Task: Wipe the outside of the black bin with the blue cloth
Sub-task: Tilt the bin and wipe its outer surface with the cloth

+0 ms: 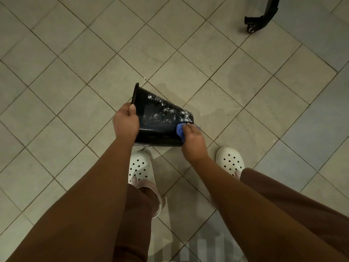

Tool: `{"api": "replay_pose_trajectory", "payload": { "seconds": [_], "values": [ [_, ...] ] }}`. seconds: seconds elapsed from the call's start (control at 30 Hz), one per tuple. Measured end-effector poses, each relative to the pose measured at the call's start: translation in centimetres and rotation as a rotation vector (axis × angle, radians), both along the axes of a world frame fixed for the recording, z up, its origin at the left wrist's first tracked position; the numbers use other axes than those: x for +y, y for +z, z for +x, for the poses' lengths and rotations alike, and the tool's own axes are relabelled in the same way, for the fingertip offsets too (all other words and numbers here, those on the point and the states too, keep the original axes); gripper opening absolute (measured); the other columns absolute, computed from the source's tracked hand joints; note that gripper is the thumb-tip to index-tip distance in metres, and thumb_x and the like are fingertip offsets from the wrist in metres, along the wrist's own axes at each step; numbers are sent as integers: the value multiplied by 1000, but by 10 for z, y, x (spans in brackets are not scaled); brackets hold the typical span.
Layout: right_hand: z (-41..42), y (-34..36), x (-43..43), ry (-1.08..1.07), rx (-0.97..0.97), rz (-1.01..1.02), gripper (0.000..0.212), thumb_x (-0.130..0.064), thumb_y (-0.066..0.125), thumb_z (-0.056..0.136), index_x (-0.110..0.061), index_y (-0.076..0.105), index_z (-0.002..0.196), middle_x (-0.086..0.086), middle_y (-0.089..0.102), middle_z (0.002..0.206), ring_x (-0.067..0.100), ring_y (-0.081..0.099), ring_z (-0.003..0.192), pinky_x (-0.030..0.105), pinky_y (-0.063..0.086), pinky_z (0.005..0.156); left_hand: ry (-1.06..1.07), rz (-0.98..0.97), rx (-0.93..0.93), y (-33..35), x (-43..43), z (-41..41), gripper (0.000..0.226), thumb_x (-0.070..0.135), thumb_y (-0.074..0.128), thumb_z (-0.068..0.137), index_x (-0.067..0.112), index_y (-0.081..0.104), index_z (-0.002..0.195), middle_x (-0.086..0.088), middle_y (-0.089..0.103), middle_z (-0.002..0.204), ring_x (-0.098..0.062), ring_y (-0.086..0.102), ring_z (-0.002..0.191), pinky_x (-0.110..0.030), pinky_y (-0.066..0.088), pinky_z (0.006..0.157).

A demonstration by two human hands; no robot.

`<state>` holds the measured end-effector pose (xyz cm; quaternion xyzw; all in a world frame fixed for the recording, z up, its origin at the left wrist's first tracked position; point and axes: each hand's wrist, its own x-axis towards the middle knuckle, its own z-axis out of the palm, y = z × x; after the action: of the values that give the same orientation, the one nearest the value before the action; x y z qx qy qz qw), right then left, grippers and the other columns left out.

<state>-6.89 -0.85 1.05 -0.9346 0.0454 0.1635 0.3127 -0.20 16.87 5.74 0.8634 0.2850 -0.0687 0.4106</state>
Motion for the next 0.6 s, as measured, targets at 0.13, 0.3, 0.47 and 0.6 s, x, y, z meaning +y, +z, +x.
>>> {"api": "replay_pose_trajectory", "payload": {
  "seconds": [0.13, 0.3, 0.47, 0.6],
  "values": [
    [8, -4, -8, 97, -40, -7, 56, 3, 57, 83, -5, 42, 136, 14, 43, 139, 28, 38, 128, 33, 28, 109, -4, -22, 2, 1, 2, 0, 32, 23, 36, 106, 11, 61, 122, -5, 60, 100, -16, 53, 91, -20, 37, 70],
    [22, -9, -13, -41, 59, 9, 49, -4, 63, 83, -8, 48, 130, 11, 52, 126, 24, 49, 115, 28, 39, 98, -20, -24, -6, 2, 1, -1, 32, 23, 37, 105, 10, 61, 120, -6, 61, 100, -17, 54, 92, -23, 38, 74],
    [23, -4, -14, -329, 68, 167, 37, -2, 56, 86, -6, 49, 122, 12, 52, 118, 20, 52, 101, 17, 37, 81, 36, -109, 27, 3, 5, 0, 29, 23, 36, 103, 10, 62, 110, -9, 59, 98, -14, 52, 80, -21, 39, 64],
    [20, -1, -18, -462, -78, 120, 28, -14, 62, 85, -7, 59, 112, 10, 51, 115, 21, 52, 98, 15, 33, 80, 71, -112, 61, 1, 7, 1, 30, 22, 34, 103, 9, 60, 110, -9, 57, 98, -11, 51, 76, -23, 38, 61]
  ]
}}
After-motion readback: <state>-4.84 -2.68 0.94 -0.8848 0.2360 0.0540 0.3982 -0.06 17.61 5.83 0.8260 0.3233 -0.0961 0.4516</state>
